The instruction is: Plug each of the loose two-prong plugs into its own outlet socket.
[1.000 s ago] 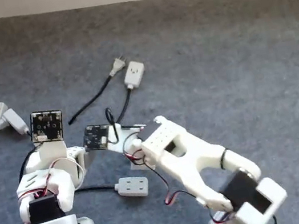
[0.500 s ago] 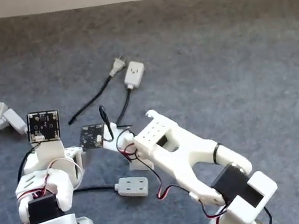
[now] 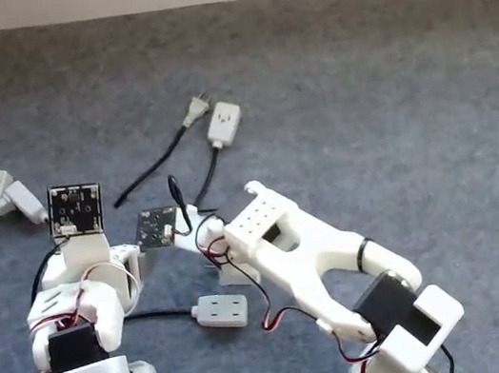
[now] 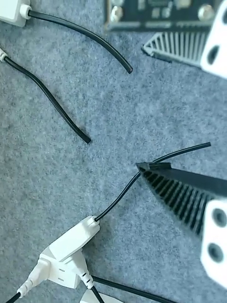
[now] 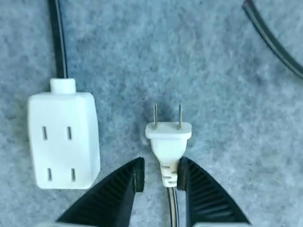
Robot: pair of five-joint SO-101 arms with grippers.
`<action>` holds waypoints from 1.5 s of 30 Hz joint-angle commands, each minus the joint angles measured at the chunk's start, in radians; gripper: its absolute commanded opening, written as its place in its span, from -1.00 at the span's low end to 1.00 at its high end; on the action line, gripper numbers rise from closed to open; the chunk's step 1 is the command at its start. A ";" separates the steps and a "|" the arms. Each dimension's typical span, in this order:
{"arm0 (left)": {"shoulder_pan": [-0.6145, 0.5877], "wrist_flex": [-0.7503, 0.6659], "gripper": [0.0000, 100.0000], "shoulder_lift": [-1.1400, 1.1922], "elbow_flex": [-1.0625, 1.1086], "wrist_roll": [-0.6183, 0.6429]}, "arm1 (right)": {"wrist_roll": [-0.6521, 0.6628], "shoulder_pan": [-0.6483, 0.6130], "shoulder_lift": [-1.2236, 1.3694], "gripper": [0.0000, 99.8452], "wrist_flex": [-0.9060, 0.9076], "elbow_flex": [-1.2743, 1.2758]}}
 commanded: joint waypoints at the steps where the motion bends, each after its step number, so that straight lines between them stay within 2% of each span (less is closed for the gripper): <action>1: -0.012 -0.018 -0.33 -0.007 -0.054 0.025 | 0.000 0.012 0.045 -0.78 0.047 0.008; 14: -0.010 -0.017 -0.33 -0.007 -0.054 0.026 | 0.002 0.012 0.045 -0.68 0.102 0.002; 16: -0.010 -0.017 -0.33 -0.007 -0.054 0.026 | 0.002 0.008 0.045 -0.73 0.099 0.004; 20: -0.010 -0.017 -0.33 -0.007 -0.054 0.026 | 0.002 0.007 0.045 -0.99 0.035 0.010; 31: -0.010 -0.017 -0.33 -0.007 -0.054 0.026 | 0.000 0.012 0.045 -0.99 0.024 0.012; 33: -0.010 -0.017 -0.33 -0.007 -0.054 0.026 | 0.028 0.012 0.047 -0.95 0.065 0.012; 39: 0.010 -0.017 -0.33 -0.008 -0.054 0.026 | 0.071 0.012 0.047 -0.62 0.104 0.012; 45: 0.010 -0.017 -0.33 -0.008 -0.054 0.026 | 0.086 0.005 0.047 -0.62 0.110 0.013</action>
